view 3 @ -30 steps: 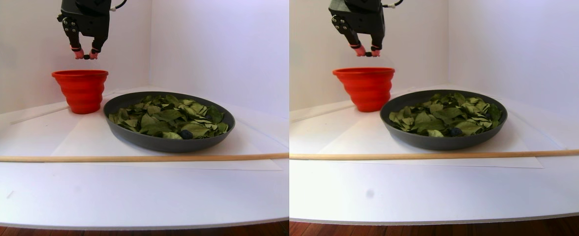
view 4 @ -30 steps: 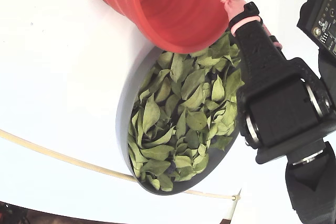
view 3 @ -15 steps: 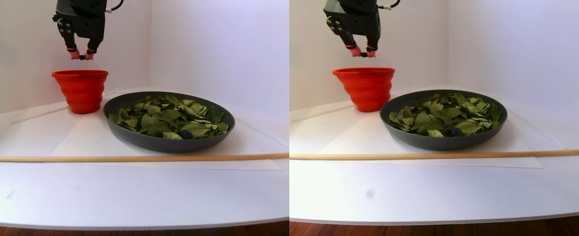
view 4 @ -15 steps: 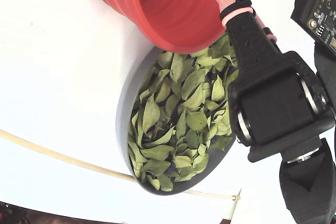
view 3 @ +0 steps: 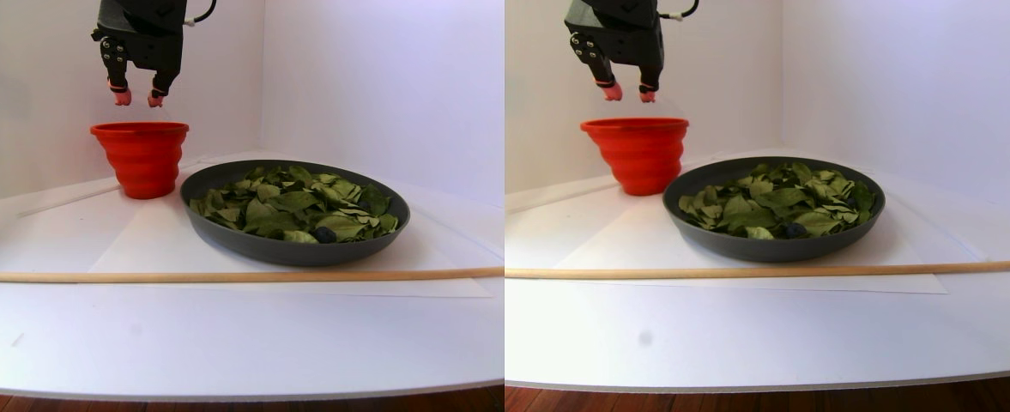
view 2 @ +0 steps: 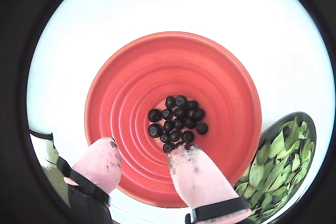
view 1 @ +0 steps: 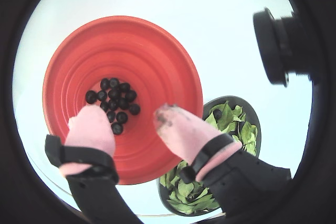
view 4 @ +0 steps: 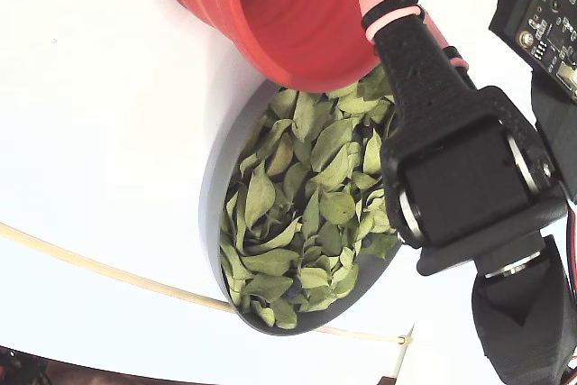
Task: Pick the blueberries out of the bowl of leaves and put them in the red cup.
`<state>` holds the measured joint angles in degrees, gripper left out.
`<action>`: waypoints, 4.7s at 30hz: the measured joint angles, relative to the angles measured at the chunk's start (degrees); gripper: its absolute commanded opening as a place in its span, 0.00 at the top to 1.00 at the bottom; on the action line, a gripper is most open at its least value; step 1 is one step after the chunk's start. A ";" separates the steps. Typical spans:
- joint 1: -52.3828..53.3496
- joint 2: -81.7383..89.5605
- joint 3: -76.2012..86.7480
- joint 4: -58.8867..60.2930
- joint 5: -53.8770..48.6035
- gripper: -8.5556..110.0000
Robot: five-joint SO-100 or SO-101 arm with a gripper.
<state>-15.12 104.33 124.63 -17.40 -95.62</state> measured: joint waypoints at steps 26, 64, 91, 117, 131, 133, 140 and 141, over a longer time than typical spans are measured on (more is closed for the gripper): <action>9.32 1.41 0.26 4.13 -0.79 0.79; 21.18 3.16 1.32 7.65 -2.20 0.80; 25.93 -1.49 -0.26 5.27 -2.37 0.80; 29.44 -10.72 -3.16 4.57 -3.69 0.80; 29.79 -17.23 -7.21 1.76 -4.04 0.80; 29.79 -18.02 -7.65 1.49 -4.31 0.80; 30.41 -19.95 -9.32 1.41 -3.87 0.80; 30.50 -20.21 -9.49 1.41 -3.87 0.80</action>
<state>15.38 84.11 115.14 -16.00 -99.49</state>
